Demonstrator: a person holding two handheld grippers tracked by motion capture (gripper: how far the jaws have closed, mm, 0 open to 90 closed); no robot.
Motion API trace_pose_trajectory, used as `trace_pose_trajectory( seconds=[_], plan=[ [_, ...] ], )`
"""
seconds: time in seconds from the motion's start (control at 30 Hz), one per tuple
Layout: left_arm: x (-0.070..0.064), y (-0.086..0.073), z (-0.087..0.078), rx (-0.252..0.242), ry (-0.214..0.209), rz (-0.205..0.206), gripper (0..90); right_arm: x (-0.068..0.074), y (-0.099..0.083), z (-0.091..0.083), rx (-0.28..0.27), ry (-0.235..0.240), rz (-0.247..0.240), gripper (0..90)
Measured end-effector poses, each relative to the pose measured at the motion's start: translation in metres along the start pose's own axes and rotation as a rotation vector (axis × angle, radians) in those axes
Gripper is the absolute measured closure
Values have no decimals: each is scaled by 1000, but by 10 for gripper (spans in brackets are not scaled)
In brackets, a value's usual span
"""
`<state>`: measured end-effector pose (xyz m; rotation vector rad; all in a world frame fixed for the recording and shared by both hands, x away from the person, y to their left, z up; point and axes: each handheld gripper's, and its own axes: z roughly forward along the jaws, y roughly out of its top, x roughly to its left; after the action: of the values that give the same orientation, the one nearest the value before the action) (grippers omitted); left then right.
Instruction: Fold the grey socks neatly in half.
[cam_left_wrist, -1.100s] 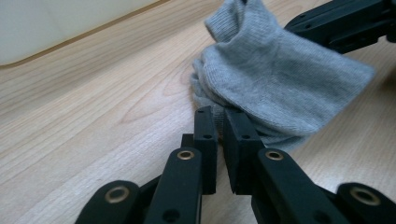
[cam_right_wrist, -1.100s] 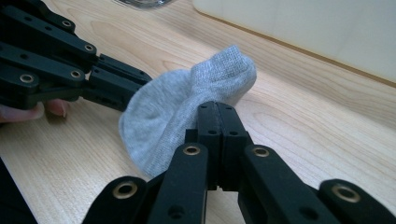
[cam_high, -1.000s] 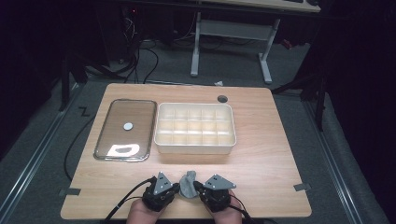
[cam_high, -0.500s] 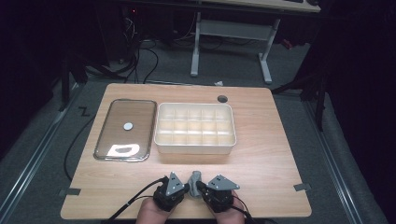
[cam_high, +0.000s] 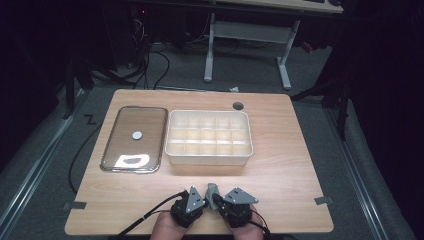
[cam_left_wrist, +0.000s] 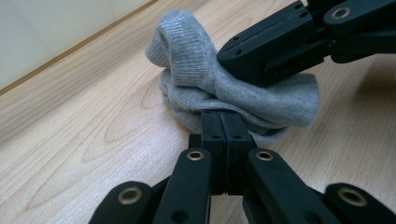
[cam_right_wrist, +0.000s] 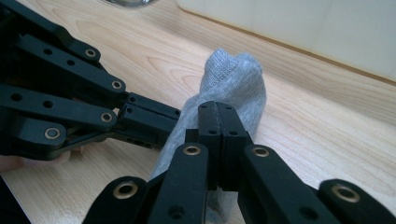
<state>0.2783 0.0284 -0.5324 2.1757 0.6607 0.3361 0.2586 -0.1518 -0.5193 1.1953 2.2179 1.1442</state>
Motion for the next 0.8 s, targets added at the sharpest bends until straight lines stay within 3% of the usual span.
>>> trace_pose_trajectory(
  seconds=[0.13,0.23,0.37,0.43,0.57,0.63,0.8],
  plan=[
    [3,0,-2,10,8,0,861,1,-2,3,14,-7,-14,900],
    [18,-3,-12,-27,19,-70,766,1,-3,4,15,0,-23,900],
    [29,-2,-23,-74,27,-110,727,1,-3,4,15,7,-22,900],
    [30,-1,-25,-87,25,-114,728,0,-3,4,14,15,-16,900],
    [30,7,-28,-121,-8,-107,822,-2,-4,5,9,28,-7,900],
    [27,21,-25,-134,-44,-91,872,-3,-4,5,12,33,-6,900],
    [17,41,-19,-150,-75,-54,880,-4,-5,5,3,44,6,900]
  ],
)
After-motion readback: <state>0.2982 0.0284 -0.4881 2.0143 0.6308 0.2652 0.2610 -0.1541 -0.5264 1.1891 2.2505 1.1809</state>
